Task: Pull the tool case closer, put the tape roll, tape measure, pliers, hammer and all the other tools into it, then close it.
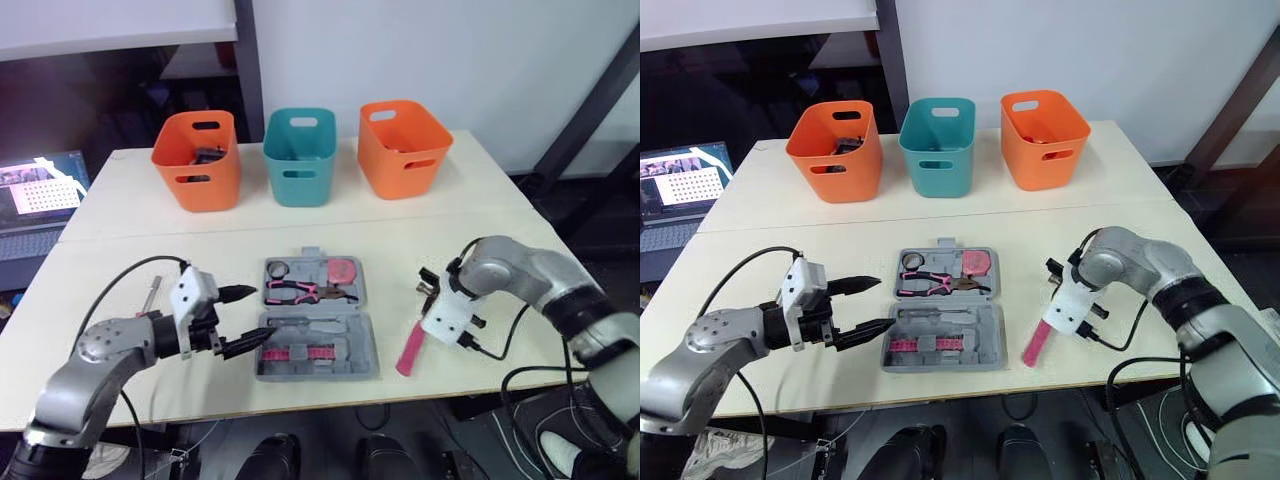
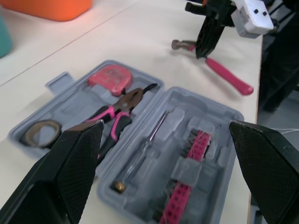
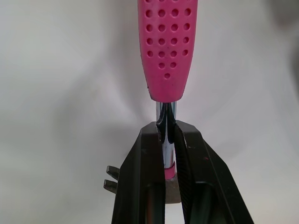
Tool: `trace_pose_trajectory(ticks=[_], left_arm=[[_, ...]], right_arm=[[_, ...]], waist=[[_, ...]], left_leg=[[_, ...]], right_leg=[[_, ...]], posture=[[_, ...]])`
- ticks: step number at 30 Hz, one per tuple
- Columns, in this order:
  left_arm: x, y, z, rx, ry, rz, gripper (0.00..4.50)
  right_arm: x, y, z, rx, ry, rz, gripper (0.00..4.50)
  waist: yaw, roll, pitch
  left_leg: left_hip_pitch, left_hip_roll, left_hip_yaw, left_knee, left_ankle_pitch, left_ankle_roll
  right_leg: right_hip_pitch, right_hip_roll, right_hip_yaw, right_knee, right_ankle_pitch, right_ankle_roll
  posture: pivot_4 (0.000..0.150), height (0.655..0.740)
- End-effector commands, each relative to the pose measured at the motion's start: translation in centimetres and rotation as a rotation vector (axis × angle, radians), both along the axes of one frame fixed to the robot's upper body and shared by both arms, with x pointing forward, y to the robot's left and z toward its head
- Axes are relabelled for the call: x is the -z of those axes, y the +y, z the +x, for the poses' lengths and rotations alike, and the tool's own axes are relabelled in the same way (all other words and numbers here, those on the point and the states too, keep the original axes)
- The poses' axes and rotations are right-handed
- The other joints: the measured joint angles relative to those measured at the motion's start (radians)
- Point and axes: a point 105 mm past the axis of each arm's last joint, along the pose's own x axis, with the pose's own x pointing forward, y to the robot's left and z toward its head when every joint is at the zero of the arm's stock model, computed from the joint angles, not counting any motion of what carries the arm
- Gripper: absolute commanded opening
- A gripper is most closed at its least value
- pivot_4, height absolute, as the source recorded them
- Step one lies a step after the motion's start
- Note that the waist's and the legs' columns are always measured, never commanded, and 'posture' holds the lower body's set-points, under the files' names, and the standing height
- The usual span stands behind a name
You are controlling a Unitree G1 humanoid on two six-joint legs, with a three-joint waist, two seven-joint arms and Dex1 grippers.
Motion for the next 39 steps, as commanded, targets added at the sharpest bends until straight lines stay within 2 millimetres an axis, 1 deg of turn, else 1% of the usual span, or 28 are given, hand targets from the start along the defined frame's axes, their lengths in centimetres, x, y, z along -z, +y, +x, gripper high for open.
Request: trace_pose_trajectory(ticks=[1, 2, 5, 6, 8, 10, 12, 14, 16, 20, 22, 24, 26, 27, 30, 31, 32, 34, 37, 39], left_arm=[[-0.8, -0.9, 0.4, 0.033, -0.041, 0.007, 4.5], [-1.0, -1.1, 0.5, 0.041, -0.042, 0.007, 4.5], [-1.4, -1.7, 0.9, 0.066, -0.038, 0.001, 4.5], [-1.4, -1.9, 1.0, 0.072, -0.036, 0.0, 4.5], [-1.6, -2.2, 1.2, 0.089, -0.033, 0.001, 4.5], [-1.8, -2.5, 1.4, 0.103, -0.034, -0.001, 4.5], [-1.9, -2.7, 1.5, 0.111, -0.034, -0.001, 4.5], [-2.1, -3.0, 1.6, 0.123, -0.035, -0.003, 4.5], [-2.3, -3.1, 1.6, 0.132, -0.036, -0.005, 4.5], [-2.4, -3.1, 1.6, 0.132, -0.04, -0.007, 4.5], [-2.4, -2.8, 1.7, 0.12, -0.049, -0.014, 4.5], [-2.3, -2.6, 1.6, 0.113, -0.048, -0.016, 4.5], [-2.2, -2.3, 1.4, 0.106, -0.046, -0.011, 4.5], [-2.1, -2.1, 1.4, 0.103, -0.045, -0.007, 4.5], [-1.8, -1.8, 1.2, 0.095, -0.045, 0.004, 4.5], [-1.8, -1.8, 1.2, 0.094, -0.045, 0.005, 4.5], [-1.7, -1.7, 1.1, 0.094, -0.045, 0.006, 4.5], [-1.7, -1.7, 1.1, 0.097, -0.047, 0.009, 4.5], [-1.7, -1.5, 1.1, 0.103, -0.047, 0.012, 4.5], [-1.6, -1.4, 1.1, 0.111, -0.045, 0.016, 4.5]], right_arm=[[-2.2, 0.2, -0.8, 0.306, 0.074, 0.211, 0.03], [-2.3, 0.2, -1.4, 0.411, 0.127, 0.285, 0.03], [-2.8, -1.9, -3.0, 0.738, 0.203, 0.446, 0.03], [-2.9, -2.4, -3.3, 0.811, 0.209, 0.474, 0.03], [-3.0, -3.7, -3.5, 1.055, 0.215, 0.602, 0.03], [-2.6, -5.0, -4.2, 1.278, 0.237, 0.688, 0.03], [-2.4, -5.5, -4.5, 1.387, 0.228, 0.727, 0.03], [-1.9, -5.7, -5.0, 1.535, 0.274, 0.811, 0.03], [-1.3, -5.8, -5.0, 1.659, 0.287, 0.876, 0.03], [-0.5, -5.7, -4.4, 1.793, 0.275, 0.943, 0.03], [0.3, -5.2, -3.7, 1.848, 0.275, 0.975, 0.03], [0.8, -4.6, -2.9, 1.864, 0.258, 1.0, 0.03], [1.1, -3.5, -2.2, 1.851, 0.255, 1.017, 0.92], [1.1, -3.0, -1.9, 1.842, 0.26, 1.03, 1.24], [1.1, -2.4, -1.5, 1.811, 0.243, 1.046, 2.8], [1.0, -2.4, -1.4, 1.801, 0.234, 1.054, 3.17], [0.8, -2.4, -1.2, 1.79, 0.224, 1.072, 3.66], [-0.2, -2.1, -0.8, 1.748, 0.219, 1.163, 4.49], [-1.2, -2.2, -1.0, 1.704, 0.186, 1.256, 4.49], [-1.3, -2.6, -1.6, 1.69, 0.168, 1.298, 4.49]], waist=[[0.003, 0.0, 0.0], [0.007, 0.0, 0.0], [0.024, 0.0, 0.0], [0.027, 0.0, 0.0], [0.027, 0.0, 0.0], [0.028, 0.0, 0.0], [0.025, 0.0, 0.0], [0.023, 0.0, 0.0], [0.024, 0.0, 0.0], [0.026, 0.0, 0.0], [0.024, -0.002, -0.001], [0.022, -0.002, -0.001], [0.021, -0.002, -0.001], [0.02, -0.002, -0.001], [0.022, -0.002, -0.001], [0.023, -0.002, -0.001], [0.025, -0.002, -0.001], [0.026, -0.002, -0.001], [0.025, -0.002, -0.001], [0.026, -0.002, -0.001]], left_leg=[[0.0, 0.0, 0.0, 0.0, 0.0, 0.0], [-0.001, 0.0, 0.0, 0.0, 0.0, 0.0], [-0.002, -0.001, -0.001, 0.001, -0.001, 0.001], [-0.002, -0.001, -0.001, 0.002, -0.001, 0.001], [-0.002, -0.001, 0.0, 0.002, -0.001, 0.002], [-0.002, -0.001, 0.0, 0.002, -0.001, 0.002], [-0.002, -0.001, 0.0, 0.002, -0.001, 0.002], [-0.002, -0.001, 0.001, 0.002, -0.001, 0.002], [-0.002, 0.0, 0.001, 0.001, -0.001, 0.002], [-0.002, -0.001, 0.002, 0.002, -0.001, 0.002], [-0.002, -0.001, 0.002, 0.002, -0.001, 0.002], [-0.002, -0.001, 0.002, 0.002, -0.001, 0.002], [-0.002, -0.001, 0.002, 0.002, -0.001, 0.002], [-0.002, -0.001, 0.002, 0.002, -0.001, 0.002], [-0.002, -0.001, 0.002, 0.002, -0.001, 0.002], [-0.002, -0.001, 0.002, 0.002, -0.001, 0.002], [-0.002, -0.001, 0.002, 0.002, -0.001, 0.002], [-0.002, -0.001, 0.002, 0.002, -0.001, 0.002], [-0.002, -0.001, 0.002, 0.002, -0.001, 0.002], [-0.002, -0.001, 0.001, 0.001, -0.001, 0.002]], right_leg=[[0.0, 0.0, 0.0, 0.0, 0.0, 0.0], [0.0, 0.0, 0.0, 0.0, 0.0, 0.0], [0.0, -0.003, 0.0, 0.0, 0.0, 0.0], [0.0, -0.004, 0.0, 0.0, 0.0, 0.0], [0.0, -0.004, 0.0, -0.001, 0.0, 0.0], [0.0, -0.005, 0.0, -0.001, 0.0, 0.0], [0.0, -0.005, 0.0, -0.001, 0.0, 0.0], [-0.001, -0.005, 0.0, -0.001, 0.0, 0.0], [-0.001, -0.005, 0.0, -0.001, 0.0, 0.0], [0.0, -0.005, -0.001, -0.001, 0.0, 0.0], [0.0, -0.005, -0.001, -0.002, 0.0, 0.0], [0.0, -0.005, -0.001, -0.002, 0.0, 0.0], [0.0, -0.005, -0.001, -0.002, 0.0, 0.0], [-0.001, -0.005, -0.001, -0.002, 0.001, 0.0], [-0.001, -0.005, -0.001, -0.002, 0.001, 0.001], [-0.001, -0.005, -0.001, -0.002, 0.001, 0.001], [-0.001, -0.005, -0.001, -0.002, 0.001, 0.001], [0.0, -0.005, -0.001, -0.002, 0.001, 0.001], [0.0, -0.005, -0.001, -0.002, 0.001, 0.001], [0.0, -0.004, -0.001, -0.002, 0.001, 0.001]], posture=[[0.15, 0.74], [0.15, 0.74], [0.15, 0.74], [0.15, 0.74], [0.15, 0.74], [0.15, 0.74], [0.15, 0.74], [0.15, 0.74], [0.15, 0.74], [0.15, 0.74], [0.15, 0.74], [0.15, 0.74], [0.15, 0.74], [0.15, 0.74], [0.15, 0.74], [0.15, 0.74], [0.15, 0.74], [0.15, 0.74], [0.15, 0.74], [0.15, 0.74]])
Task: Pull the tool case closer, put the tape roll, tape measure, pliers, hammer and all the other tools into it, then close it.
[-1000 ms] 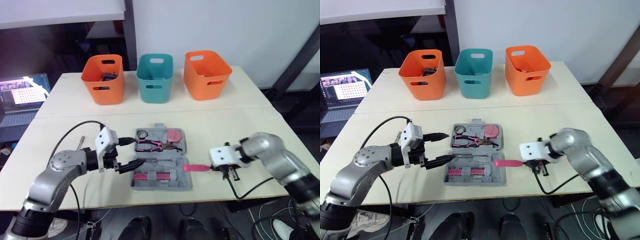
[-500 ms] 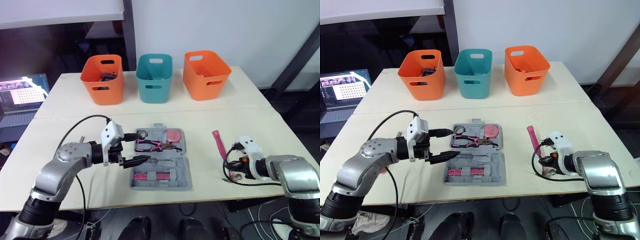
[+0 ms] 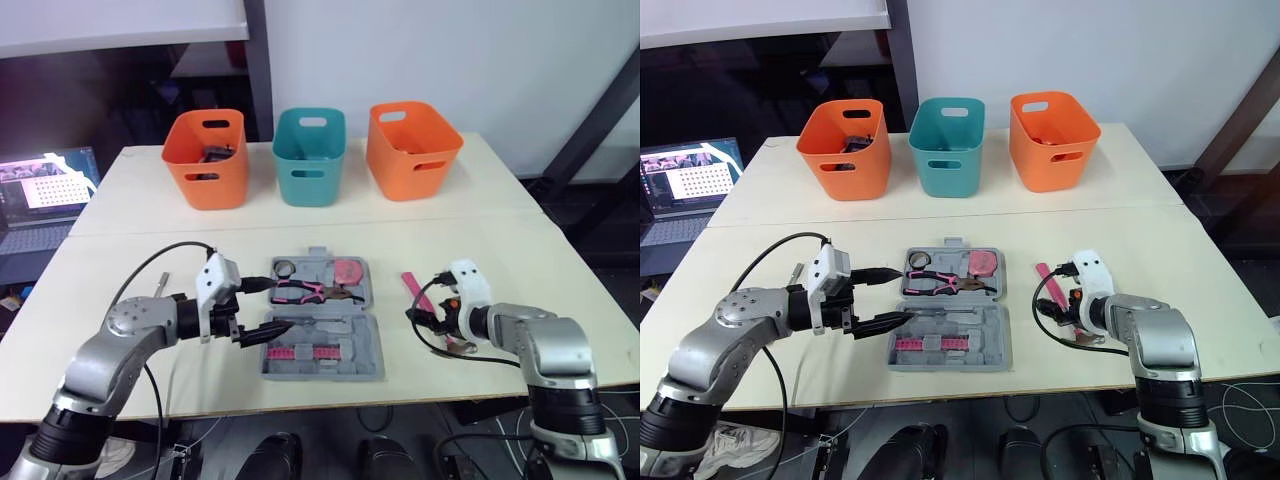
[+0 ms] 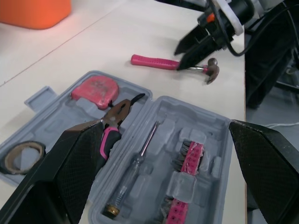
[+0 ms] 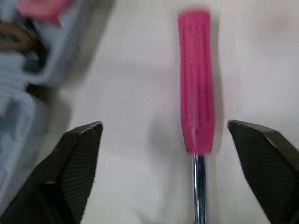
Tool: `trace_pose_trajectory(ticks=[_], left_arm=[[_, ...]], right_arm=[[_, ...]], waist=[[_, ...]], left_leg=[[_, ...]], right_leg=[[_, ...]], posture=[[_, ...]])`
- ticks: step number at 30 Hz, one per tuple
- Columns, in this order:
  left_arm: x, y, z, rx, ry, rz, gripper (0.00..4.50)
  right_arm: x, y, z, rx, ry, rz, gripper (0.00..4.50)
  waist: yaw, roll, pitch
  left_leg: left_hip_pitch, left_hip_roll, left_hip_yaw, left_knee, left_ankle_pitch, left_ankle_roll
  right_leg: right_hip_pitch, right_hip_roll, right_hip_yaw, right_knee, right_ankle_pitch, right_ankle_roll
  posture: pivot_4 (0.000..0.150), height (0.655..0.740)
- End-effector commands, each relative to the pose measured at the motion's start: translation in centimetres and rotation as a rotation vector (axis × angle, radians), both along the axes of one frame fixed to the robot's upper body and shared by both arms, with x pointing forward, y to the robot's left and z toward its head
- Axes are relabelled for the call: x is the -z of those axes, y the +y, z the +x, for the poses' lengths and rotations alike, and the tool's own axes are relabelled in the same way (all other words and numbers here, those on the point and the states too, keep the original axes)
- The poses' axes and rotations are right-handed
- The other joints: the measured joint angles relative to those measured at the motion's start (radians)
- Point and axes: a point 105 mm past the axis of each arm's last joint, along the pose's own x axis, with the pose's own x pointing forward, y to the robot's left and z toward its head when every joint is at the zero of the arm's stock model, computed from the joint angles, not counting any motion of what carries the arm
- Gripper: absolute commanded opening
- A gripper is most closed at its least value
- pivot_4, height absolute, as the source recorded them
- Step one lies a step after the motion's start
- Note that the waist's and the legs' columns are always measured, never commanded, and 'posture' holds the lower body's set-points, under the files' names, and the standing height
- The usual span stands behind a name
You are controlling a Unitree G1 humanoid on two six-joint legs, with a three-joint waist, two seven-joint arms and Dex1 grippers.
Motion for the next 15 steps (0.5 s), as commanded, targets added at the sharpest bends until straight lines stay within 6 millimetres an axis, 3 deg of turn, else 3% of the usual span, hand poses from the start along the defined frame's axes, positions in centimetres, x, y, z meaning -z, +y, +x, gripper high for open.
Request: trace_pose_trajectory(ticks=[1, 5, 7, 10, 15], left_arm=[[-1.0, 0.4, 0.1, 0.016, -0.048, 0.009, 4.5], [-0.7, 0.5, 0.2, 0.038, -0.039, 0.017, 4.5], [-0.7, 0.6, 0.4, 0.046, -0.039, 0.019, 4.5], [-0.7, 0.5, 0.6, 0.06, -0.039, 0.02, 4.5], [-0.7, 0.5, 0.7, 0.07, -0.041, 0.023, 4.5]], right_arm=[[-1.3, -0.7, -0.8, 0.009, -0.109, -0.006, 4.49], [-0.3, -1.5, -2.4, 0.027, -0.119, -0.033, 4.49], [0.3, -1.6, -3.0, 0.047, -0.107, -0.017, 4.49], [0.6, -1.7, -2.9, 0.059, -0.124, -0.018, 4.49], [1.3, -2.5, -2.6, 0.062, -0.133, -0.032, 4.49]], waist=[[0.001, 0.0, 0.0], [-0.006, 0.0, 0.0], [-0.028, 0.0, 0.0], [-0.044, 0.003, 0.0], [-0.021, 0.005, 0.0]], left_leg=[[0.0, 0.0, 0.0, 0.0, 0.0, 0.0], [-0.001, -0.001, -0.002, -0.001, 0.0, 0.0], [0.0, -0.016, -0.026, 0.0, 0.003, 0.004], [-0.001, -0.044, -0.059, 0.0, 0.009, 0.009], [0.0, -0.04, -0.055, -0.001, 0.009, 0.006]], right_leg=[[0.0, 0.0, 0.0, 0.0, 0.0, 0.0], [0.002, -0.001, -0.002, 0.0, 0.0, 0.0], [0.014, -0.018, -0.028, 0.002, -0.006, 0.008], [0.02, -0.031, -0.046, 0.013, -0.016, 0.016], [0.015, -0.024, -0.029, 0.014, -0.017, 0.015]], posture=[[0.15, 0.74], [0.15, 0.74], [0.15, 0.74], [0.15, 0.74], [0.15, 0.74]])
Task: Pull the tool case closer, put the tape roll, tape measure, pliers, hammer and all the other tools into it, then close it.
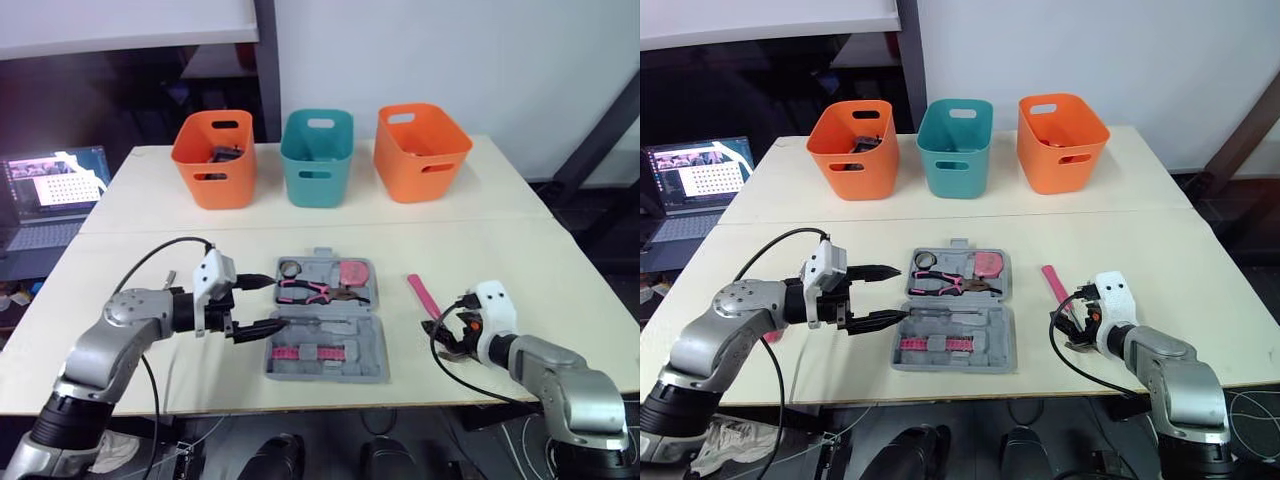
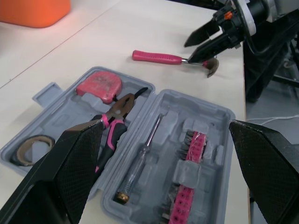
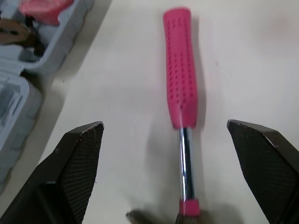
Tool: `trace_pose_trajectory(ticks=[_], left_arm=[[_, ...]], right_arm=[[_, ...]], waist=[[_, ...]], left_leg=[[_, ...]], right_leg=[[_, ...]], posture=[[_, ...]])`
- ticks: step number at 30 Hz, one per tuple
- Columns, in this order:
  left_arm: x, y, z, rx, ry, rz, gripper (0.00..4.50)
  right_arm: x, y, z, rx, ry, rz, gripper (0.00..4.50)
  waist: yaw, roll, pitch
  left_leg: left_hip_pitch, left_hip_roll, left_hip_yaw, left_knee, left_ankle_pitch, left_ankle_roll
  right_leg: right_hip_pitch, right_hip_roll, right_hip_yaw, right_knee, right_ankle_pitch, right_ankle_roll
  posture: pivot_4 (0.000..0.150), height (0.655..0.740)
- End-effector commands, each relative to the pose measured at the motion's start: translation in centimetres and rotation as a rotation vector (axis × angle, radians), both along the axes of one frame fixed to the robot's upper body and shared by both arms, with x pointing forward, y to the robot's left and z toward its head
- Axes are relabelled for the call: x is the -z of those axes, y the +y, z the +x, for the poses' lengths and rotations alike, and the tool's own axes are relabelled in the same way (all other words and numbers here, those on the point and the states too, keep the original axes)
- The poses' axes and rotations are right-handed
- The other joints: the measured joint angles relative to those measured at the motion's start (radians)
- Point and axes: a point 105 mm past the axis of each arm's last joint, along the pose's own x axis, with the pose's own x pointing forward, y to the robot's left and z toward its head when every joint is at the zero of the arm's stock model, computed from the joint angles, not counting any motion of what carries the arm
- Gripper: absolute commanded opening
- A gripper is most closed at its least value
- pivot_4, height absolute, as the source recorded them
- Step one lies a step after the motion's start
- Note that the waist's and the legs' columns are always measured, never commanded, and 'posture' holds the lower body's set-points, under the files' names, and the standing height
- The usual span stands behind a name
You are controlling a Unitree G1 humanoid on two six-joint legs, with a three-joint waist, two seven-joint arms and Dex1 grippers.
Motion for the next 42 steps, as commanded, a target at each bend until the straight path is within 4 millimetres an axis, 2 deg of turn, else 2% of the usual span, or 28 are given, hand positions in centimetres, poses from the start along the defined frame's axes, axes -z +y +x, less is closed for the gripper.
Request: trace_pose_trajectory(ticks=[1, 12, 15, 22, 23, 29, 33, 37, 41, 42], left_arm=[[-0.8, -0.2, 0.0, 0.025, -0.042, 0.001, 4.5], [-0.4, 0.4, -0.4, 0.009, -0.048, 0.02, 4.5], [-0.3, 0.4, -0.4, 0.007, -0.048, 0.021, 4.5], [-0.1, 0.5, -0.4, 0.004, -0.043, 0.022, 4.5], [-0.1, 0.5, -0.4, 0.004, -0.043, 0.023, 4.5], [0.0, 0.9, -0.3, -0.003, -0.042, 0.024, 4.5], [0.1, 1.1, -0.2, -0.005, -0.037, 0.025, 4.5], [0.3, 1.4, -0.2, -0.013, -0.033, 0.028, 4.5], [0.5, 2.1, -0.4, -0.031, -0.033, 0.035, 4.5], [0.6, 2.3, -0.5, -0.038, -0.032, 0.038, 4.5]], right_arm=[[0.1, -0.6, 0.3, 0.003, -0.024, -0.008, 4.49], [2.1, -1.3, 0.4, -0.008, 0.045, -0.002, 4.49], [2.5, -1.4, 0.1, -0.011, 0.065, -0.001, 3.63], [1.7, -1.6, -0.4, -0.033, 0.053, -0.023, 0.18], [1.4, -1.6, -0.5, -0.038, 0.046, -0.026, 0.03], [-1.0, -2.3, -0.5, -0.05, -0.008, -0.047, 0.03], [-3.2, -1.9, 0.1, -0.103, -0.058, -0.061, 0.03], [-5.5, -0.3, 0.7, -0.2, -0.102, -0.073, 0.03], [-7.1, 2.5, 1.2, -0.35, -0.141, -0.1, 0.03], [-7.4, 3.4, 1.2, -0.397, -0.145, -0.101, 0.03]], waist=[[0.002, 0.0, 0.0], [0.001, 0.0, 0.0], [0.001, 0.0, 0.0], [0.003, 0.0, 0.0], [0.003, 0.0, 0.0], [0.007, 0.0, 0.0], [0.004, 0.0, 0.001], [0.001, 0.0, 0.001], [-0.001, -0.001, 0.001], [-0.009, -0.002, 0.002]], left_leg=[[0.0, 0.0, 0.0, 0.0, 0.0, 0.0], [0.0, 0.001, 0.004, -0.001, 0.0, 0.0], [0.0, 0.001, 0.004, 0.0, 0.0, 0.0], [0.0, 0.001, 0.004, -0.001, 0.0, 0.0], [0.0, 0.001, 0.004, -0.001, 0.0, 0.0], [-0.002, 0.001, 0.004, -0.001, 0.0, 0.0], [-0.002, 0.001, 0.005, -0.001, 0.0, 0.0], [-0.002, 0.002, 0.006, -0.001, 0.0, 0.0], [-0.004, 0.003, 0.005, -0.002, 0.0, 0.0], [-0.005, 0.0, 0.003, -0.001, 0.0, 0.0]], right_leg=[[0.0, 0.0, 0.0, 0.0, 0.0, 0.0], [-0.002, 0.0, 0.005, -0.001, 0.0, -0.001], [-0.002, 0.0, 0.005, -0.001, 0.0, -0.001], [-0.002, 0.0, 0.006, -0.001, 0.0, -0.001], [-0.002, 0.0, 0.006, -0.001, 0.0, -0.001], [-0.003, 0.0, 0.006, -0.002, 0.0, -0.001], [-0.003, 0.0, 0.006, -0.002, 0.0, -0.001], [-0.004, 0.001, 0.007, -0.002, 0.0, -0.001], [-0.005, 0.0, 0.006, -0.003, 0.0, -0.001], [-0.003, -0.003, 0.0, -0.004, 0.0, 0.0]], posture=[[0.15, 0.74], [0.15, 0.74], [0.15, 0.74], [0.15, 0.74], [0.15, 0.74], [0.15, 0.74], [0.15, 0.74], [0.15, 0.74], [0.15, 0.74], [0.15, 0.74]])
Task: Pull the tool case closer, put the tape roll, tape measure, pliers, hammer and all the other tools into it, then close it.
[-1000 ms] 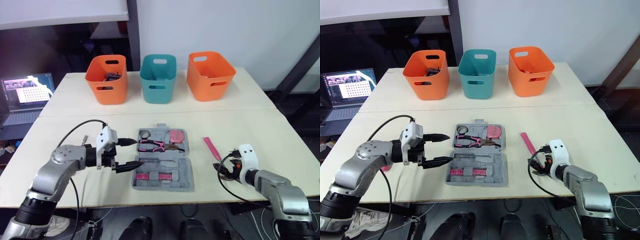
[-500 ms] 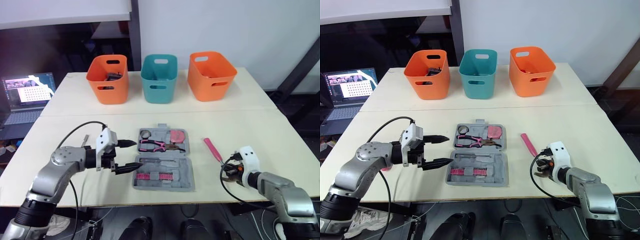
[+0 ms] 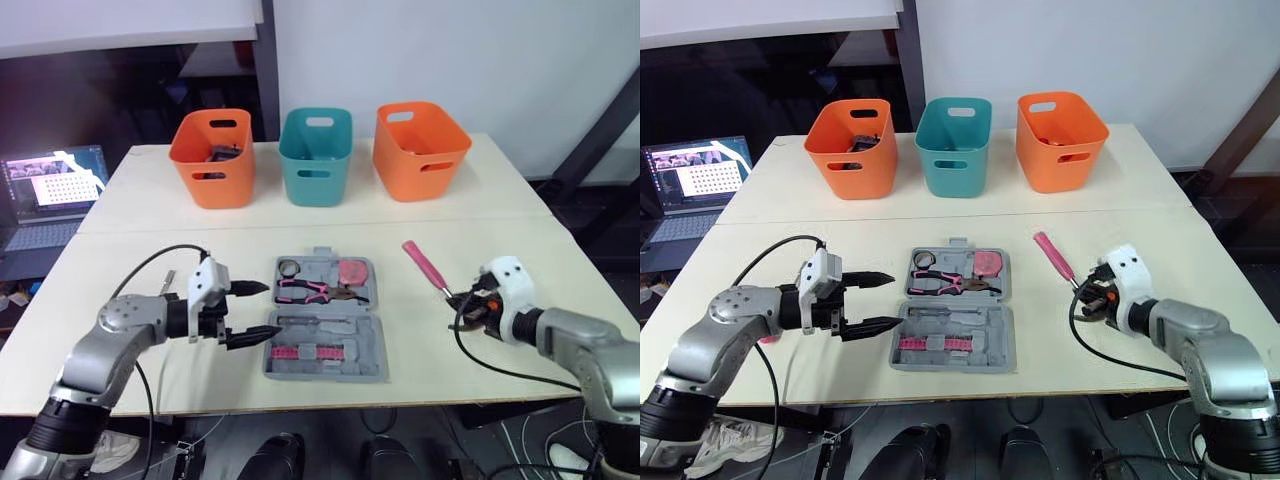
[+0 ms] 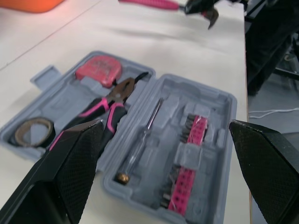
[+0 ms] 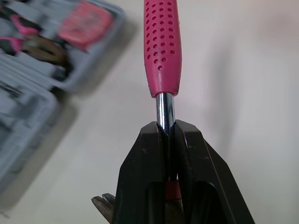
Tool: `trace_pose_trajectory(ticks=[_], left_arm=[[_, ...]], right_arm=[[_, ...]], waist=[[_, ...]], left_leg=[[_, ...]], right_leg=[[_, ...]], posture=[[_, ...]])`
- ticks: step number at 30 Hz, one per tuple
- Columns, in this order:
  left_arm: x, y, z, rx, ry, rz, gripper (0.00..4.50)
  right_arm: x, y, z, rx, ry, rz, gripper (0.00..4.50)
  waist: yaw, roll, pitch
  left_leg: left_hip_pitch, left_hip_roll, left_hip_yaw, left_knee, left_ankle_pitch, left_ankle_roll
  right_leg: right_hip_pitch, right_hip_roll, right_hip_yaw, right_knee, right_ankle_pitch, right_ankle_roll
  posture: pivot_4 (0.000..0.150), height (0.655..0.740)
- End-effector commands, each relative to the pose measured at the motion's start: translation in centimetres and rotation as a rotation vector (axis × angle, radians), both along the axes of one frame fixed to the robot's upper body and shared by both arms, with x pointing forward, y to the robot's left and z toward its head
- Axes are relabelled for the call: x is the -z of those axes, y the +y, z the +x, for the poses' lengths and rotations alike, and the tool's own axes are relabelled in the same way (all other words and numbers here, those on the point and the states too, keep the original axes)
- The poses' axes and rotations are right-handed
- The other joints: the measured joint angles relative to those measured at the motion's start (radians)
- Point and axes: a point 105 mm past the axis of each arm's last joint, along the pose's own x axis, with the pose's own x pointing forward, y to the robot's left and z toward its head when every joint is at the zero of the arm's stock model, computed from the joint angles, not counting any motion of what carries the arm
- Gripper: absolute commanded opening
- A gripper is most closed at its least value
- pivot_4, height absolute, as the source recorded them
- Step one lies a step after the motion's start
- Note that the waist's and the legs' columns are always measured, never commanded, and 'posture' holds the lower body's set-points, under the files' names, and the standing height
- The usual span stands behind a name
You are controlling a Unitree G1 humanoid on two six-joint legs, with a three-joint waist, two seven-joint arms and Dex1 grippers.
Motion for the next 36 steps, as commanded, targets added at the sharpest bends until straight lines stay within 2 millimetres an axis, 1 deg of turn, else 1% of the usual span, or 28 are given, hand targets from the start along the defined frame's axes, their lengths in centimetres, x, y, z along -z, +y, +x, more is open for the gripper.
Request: trace_pose_trajectory(ticks=[1, 3, 4, 5, 6, 7, 8, 10, 12, 16, 25, 30, 36], left_arm=[[-0.9, 1.1, -0.1, -0.027, -0.052, 0.014, 4.5], [-0.9, 1.6, -0.4, -0.045, -0.051, 0.019, 4.5], [-1.0, 1.7, -0.5, -0.053, -0.051, 0.02, 4.5], [-1.0, 1.9, -0.6, -0.061, -0.051, 0.02, 4.5], [-1.0, 2.1, -0.7, -0.069, -0.05, 0.02, 4.5], [-0.9, 2.3, -0.9, -0.078, -0.048, 0.024, 4.5], [-0.9, 2.4, -1.0, -0.087, -0.047, 0.024, 4.5], [-0.8, 2.7, -1.3, -0.105, -0.046, 0.028, 4.5], [-0.7, 3.0, -1.6, -0.124, -0.042, 0.031, 4.5], [-0.5, 3.6, -2.2, -0.16, -0.034, 0.035, 4.5], [0.1, 3.8, -3.2, -0.193, -0.023, 0.033, 4.5], [0.1, 3.8, -3.2, -0.204, -0.024, 0.03, 4.5], [0.1, 3.9, -3.4, -0.211, -0.024, 0.028, 4.5]], right_arm=[[-2.0, 3.6, 0.0, -0.181, -0.048, -0.006, 0.03], [-2.0, 5.3, -0.2, -0.264, -0.016, -0.013, 0.03], [-1.9, 6.1, -0.4, -0.316, 0.0, -0.028, 0.03], [-1.8, 6.9, -0.7, -0.369, 0.011, -0.047, 0.03], [-1.7, 7.7, -0.9, -0.417, 0.019, -0.073, 0.03], [-1.3, 8.5, -1.2, -0.476, 0.045, -0.109, 0.03], [-1.0, 9.1, -1.4, -0.517, 0.07, -0.138, 0.03], [-0.4, 9.9, -1.4, -0.569, 0.099, -0.21, 0.03], [-0.1, 10.8, -1.1, -0.618, 0.091, -0.293, 0.03], [-0.3, 12.4, -1.1, -0.699, 0.065, -0.378, 0.03], [-0.1, 14.2, -0.6, -0.799, 0.111, -0.439, 0.03], [0.6, 14.4, -0.5, -0.843, 0.185, -0.481, 0.03], [1.6, 14.1, -0.1, -0.836, 0.225, -0.525, 0.03]], waist=[[-0.012, -0.001, 0.001], [-0.022, 0.001, 0.0], [-0.022, 0.002, 0.001], [-0.015, 0.004, 0.002], [-0.005, 0.003, 0.002], [0.002, 0.003, 0.002], [0.007, 0.003, 0.002], [0.01, 0.003, 0.002], [0.011, 0.003, 0.002], [0.012, 0.003, 0.002], [0.021, 0.003, 0.002], [0.023, 0.003, 0.002], [0.022, 0.003, 0.002]], left_leg=[[-0.003, -0.002, -0.003, 0.001, 0.001, 0.001], [-0.011, -0.002, 0.004, 0.005, 0.004, 0.006], [-0.012, -0.006, -0.001, 0.005, 0.006, 0.009], [-0.013, -0.007, -0.003, 0.007, 0.005, 0.009], [-0.013, -0.008, -0.005, 0.006, 0.005, 0.009], [-0.013, -0.008, -0.006, 0.006, 0.005, 0.008], [-0.012, -0.008, -0.006, 0.004, 0.005, 0.008], [-0.012, -0.007, -0.006, 0.002, 0.006, 0.007], [-0.013, -0.006, -0.004, 0.001, 0.006, 0.006], [-0.013, -0.006, -0.001, 0.001, 0.006, 0.006], [-0.013, -0.005, 0.001, 0.001, 0.006, 0.006], [-0.013, -0.005, 0.002, 0.002, 0.006, 0.006], [-0.013, -0.005, 0.003, 0.001, 0.006, 0.006]], right_leg=[[0.003, -0.013, -0.016, 0.0, -0.001, 0.0], [0.008, -0.046, -0.061, 0.003, -0.002, 0.002], [0.007, -0.051, -0.071, 0.004, -0.002, 0.004], [0.001, -0.038, -0.057, 0.004, -0.002, 0.004], [0.0, -0.021, -0.033, -0.001, -0.002, 0.005], [0.0, -0.013, -0.02, -0.004, -0.004, 0.007], [0.0, -0.011, -0.016, -0.006, -0.004, 0.008], [-0.001, -0.011, -0.014, -0.005, -0.004, 0.008], [-0.001, -0.011, -0.012, -0.005, -0.003, 0.008], [-0.004, -0.011, -0.008, -0.005, -0.003, 0.008], [-0.006, -0.01, -0.005, -0.005, -0.003, 0.007], [-0.007, -0.01, -0.004, -0.004, -0.003, 0.007], [-0.009, -0.01, -0.003, -0.003, -0.003, 0.007]], posture=[[0.15, 0.74], [0.15, 0.74], [0.15, 0.74], [0.15, 0.74], [0.15, 0.74], [0.15, 0.74], [0.15, 0.74], [0.15, 0.74], [0.15, 0.74], [0.15, 0.74], [0.15, 0.74], [0.15, 0.74], [0.15, 0.74]])
